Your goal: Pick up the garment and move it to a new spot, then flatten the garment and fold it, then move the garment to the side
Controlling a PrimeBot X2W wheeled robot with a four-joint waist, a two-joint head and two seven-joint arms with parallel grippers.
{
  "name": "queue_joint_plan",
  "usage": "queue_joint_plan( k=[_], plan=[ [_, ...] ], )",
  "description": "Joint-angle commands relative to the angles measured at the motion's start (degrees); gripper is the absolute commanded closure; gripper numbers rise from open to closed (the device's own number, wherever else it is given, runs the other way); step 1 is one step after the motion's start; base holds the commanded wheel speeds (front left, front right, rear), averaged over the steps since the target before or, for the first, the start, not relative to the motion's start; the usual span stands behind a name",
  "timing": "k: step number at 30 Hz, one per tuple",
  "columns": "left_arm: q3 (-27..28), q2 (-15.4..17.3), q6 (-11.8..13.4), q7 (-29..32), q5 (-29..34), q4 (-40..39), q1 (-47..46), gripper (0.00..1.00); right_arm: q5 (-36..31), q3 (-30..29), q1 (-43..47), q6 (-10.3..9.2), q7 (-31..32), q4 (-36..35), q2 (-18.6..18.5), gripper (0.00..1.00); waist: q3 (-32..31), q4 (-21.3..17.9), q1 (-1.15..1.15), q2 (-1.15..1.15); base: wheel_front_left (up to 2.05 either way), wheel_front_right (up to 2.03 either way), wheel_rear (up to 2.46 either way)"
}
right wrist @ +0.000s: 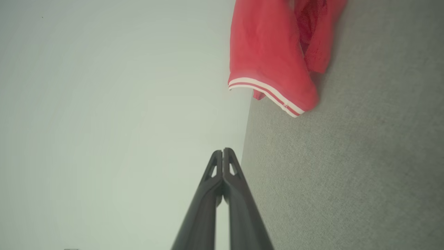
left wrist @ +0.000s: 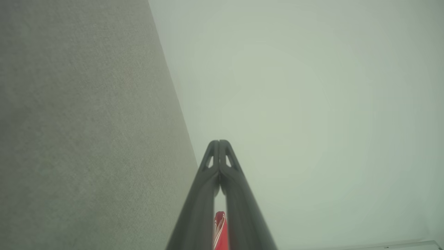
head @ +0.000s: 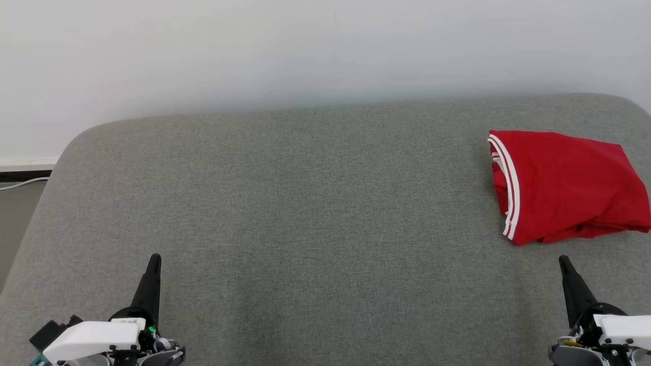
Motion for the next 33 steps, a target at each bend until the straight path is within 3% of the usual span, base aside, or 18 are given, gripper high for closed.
queue_joint_plan(
  k=[1, 33],
  plan=[
    [2.62, 0.04, -0.95, 0.43, -1.44, -1.08, -3.13, 1.0, 1.94, 0.88, -3.13, 0.01, 0.92, -0.83, -0.99, 1.0, -0.01, -0.11, 0.0, 0.0, 0.0, 0.0, 0.0],
    [3.66, -0.63, -1.42, 1.08, -2.29, -0.84, -3.3, 1.0, 3.03, 0.21, -3.6, 0.01, 1.73, -0.39, -0.54, 1.0, -0.02, -0.3, 0.0, 0.0, 0.0, 0.0, 0.0]
  ],
)
